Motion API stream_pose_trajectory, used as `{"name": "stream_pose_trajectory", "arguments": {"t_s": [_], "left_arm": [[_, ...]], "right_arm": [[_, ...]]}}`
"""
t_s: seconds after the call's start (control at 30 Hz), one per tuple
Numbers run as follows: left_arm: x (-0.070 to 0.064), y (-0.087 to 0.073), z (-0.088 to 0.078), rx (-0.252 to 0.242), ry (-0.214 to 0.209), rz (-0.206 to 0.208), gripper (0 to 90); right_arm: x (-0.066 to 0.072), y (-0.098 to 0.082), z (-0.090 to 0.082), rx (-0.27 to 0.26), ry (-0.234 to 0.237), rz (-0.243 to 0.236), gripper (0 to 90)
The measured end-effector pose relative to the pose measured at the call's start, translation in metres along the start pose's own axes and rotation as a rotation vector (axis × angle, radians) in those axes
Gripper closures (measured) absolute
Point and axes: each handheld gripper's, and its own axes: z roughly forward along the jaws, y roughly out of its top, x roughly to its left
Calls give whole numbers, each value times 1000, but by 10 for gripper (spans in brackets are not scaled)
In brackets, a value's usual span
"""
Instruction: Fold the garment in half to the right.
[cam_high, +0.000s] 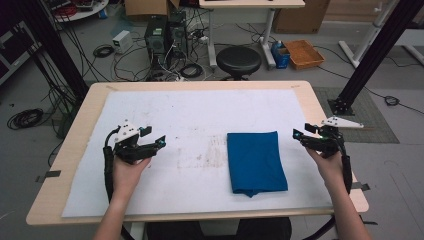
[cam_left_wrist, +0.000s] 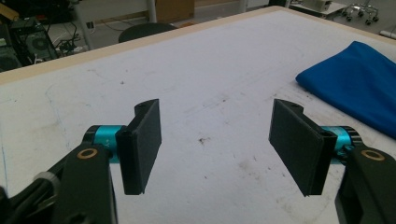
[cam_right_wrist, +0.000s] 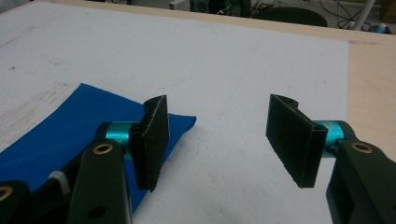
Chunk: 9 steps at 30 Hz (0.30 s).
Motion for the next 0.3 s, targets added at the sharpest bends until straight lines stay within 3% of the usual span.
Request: {"name": "stream_pose_trajectory", "arguments": {"t_s": [0.3], "left_arm": [[0,0,0,0,3,0,344]], "right_arm": [[1,0,0,-1,2,-2,397]]}}
